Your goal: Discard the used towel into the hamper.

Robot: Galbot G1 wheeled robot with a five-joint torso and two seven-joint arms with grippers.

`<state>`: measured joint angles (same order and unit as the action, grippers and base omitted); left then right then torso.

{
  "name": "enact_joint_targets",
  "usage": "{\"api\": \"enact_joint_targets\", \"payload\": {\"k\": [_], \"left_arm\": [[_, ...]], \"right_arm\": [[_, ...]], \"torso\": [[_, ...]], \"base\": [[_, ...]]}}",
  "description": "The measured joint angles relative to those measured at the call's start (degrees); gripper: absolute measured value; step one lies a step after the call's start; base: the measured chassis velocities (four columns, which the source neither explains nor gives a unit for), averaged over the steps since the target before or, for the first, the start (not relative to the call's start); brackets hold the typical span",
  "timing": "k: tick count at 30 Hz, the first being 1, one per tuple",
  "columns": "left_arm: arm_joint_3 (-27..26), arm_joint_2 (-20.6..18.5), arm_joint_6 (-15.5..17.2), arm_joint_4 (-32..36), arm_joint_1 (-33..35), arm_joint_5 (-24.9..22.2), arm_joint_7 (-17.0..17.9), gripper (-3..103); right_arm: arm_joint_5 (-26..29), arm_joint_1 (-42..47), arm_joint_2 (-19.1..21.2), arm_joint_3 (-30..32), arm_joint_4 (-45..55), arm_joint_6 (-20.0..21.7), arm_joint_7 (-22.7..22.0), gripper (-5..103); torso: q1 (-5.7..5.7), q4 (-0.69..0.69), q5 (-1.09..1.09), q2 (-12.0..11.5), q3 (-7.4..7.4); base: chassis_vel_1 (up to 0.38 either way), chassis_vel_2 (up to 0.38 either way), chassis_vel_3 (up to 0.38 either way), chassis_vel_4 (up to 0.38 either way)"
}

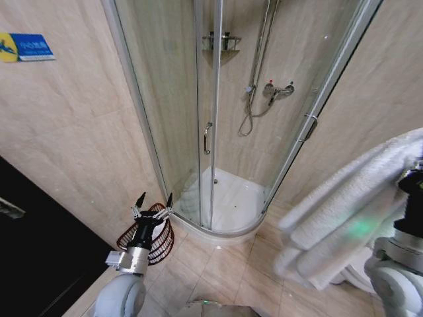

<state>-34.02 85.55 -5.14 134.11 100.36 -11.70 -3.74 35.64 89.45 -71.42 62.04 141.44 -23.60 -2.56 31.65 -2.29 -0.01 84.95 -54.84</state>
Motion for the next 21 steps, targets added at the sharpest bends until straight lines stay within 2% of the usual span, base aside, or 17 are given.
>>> {"api": "enact_joint_targets", "payload": {"k": [13,21], "left_arm": [[0.00,0.00,0.00,0.00,-0.02,0.00,0.00,100],[0.00,0.00,0.00,0.00,-0.01,0.00,0.00,100]], "right_arm": [[-0.28,0.17,-0.38,-0.39,0.32,-0.09,1.82,3],[-0.37,0.20,-0.42,-0.68,0.20,-1.55,2.46,3]], "torso": [[0.08,0.00,0.01,-0.04,-0.02],[0.04,0.00,0.00,-0.03,-0.02]], "base": [[0.012,-0.007,-0.009,0.011],[0.046,0.027,0.024,0.049]]}}
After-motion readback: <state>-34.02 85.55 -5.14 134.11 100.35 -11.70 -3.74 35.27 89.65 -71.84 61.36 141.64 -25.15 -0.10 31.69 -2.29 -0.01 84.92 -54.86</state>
